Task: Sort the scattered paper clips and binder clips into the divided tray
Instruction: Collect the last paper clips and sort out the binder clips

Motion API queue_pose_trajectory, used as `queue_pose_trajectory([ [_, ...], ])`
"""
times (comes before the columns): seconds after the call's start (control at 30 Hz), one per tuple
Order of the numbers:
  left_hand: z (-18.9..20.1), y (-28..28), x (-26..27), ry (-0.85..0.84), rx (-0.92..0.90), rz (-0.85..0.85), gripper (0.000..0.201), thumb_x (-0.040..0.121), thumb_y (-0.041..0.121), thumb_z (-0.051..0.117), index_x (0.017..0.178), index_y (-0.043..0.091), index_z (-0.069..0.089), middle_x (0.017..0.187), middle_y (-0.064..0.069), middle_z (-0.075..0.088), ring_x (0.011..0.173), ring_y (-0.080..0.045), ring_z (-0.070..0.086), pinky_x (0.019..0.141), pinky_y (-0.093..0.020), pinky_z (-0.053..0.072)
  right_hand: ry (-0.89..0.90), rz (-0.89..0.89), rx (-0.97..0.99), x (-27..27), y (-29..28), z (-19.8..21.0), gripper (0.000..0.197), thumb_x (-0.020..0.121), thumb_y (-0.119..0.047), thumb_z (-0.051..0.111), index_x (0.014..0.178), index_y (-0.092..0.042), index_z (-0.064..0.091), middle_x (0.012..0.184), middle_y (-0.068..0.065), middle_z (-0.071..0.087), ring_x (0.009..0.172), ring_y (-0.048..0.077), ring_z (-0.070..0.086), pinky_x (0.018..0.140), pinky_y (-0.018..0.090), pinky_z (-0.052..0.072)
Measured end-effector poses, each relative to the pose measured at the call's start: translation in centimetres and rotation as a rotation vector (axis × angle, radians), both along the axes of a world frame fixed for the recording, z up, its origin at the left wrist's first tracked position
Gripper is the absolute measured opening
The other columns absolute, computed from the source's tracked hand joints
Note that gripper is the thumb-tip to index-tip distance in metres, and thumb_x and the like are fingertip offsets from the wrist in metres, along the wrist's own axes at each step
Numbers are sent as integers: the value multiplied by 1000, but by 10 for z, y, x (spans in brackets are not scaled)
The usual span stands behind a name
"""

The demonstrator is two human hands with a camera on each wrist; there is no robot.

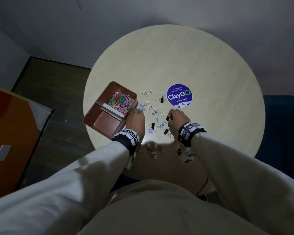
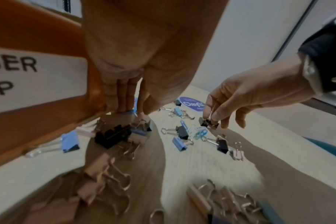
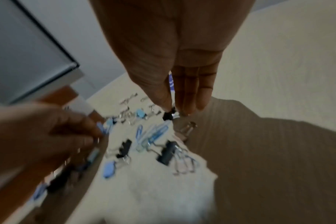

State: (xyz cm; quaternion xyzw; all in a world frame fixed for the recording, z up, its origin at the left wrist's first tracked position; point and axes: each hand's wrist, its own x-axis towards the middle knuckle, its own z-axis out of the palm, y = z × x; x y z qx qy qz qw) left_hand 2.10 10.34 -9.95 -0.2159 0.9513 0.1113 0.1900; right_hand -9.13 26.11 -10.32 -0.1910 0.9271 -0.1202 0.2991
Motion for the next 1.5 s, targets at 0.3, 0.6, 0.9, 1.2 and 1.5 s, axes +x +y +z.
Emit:
queue_pose_trajectory([
  [0.3,-13,-1,-8,103,5,13,37,82,-2,65,116,4,53,112,-19,60,101,-33,59,81,-40,49,129,435,-11,16,-4,-16,31,88,-15,62,117,-12,52,115,12,49,104,31,50,75,39,47],
  [0.6,-18,-2,-10,185,213,101,35,87,-6,56,120,8,54,115,-17,52,89,-33,59,75,-35,50,153,422,-37,15,-2,-24,10,92,-9,55,102,-7,53,109,13,49,99,31,52,67,37,44],
  [0.9,-22,10,-12,260,437,79,50,84,-7,48,126,20,44,118,-10,49,92,-30,55,81,-41,50,-74,-145,-433,10,21,-10,14,93,-8,34,92,-17,44,73,1,60,60,18,54,53,31,44],
  [1.2,-33,34,-37,153,355,147,27,98,23,51,116,2,49,121,-19,49,103,-35,55,86,-43,48,-453,-696,-641,11,39,-7,13,86,-8,41,85,-9,54,70,9,50,51,21,46,53,32,47],
  [1.5,-37,49,-38,140,226,21,20,98,14,53,115,6,50,116,-14,53,92,-31,57,71,-38,46,-163,-147,-230,31,59,-27,11,88,-25,57,90,-18,49,67,-7,49,74,22,52,67,32,38],
])
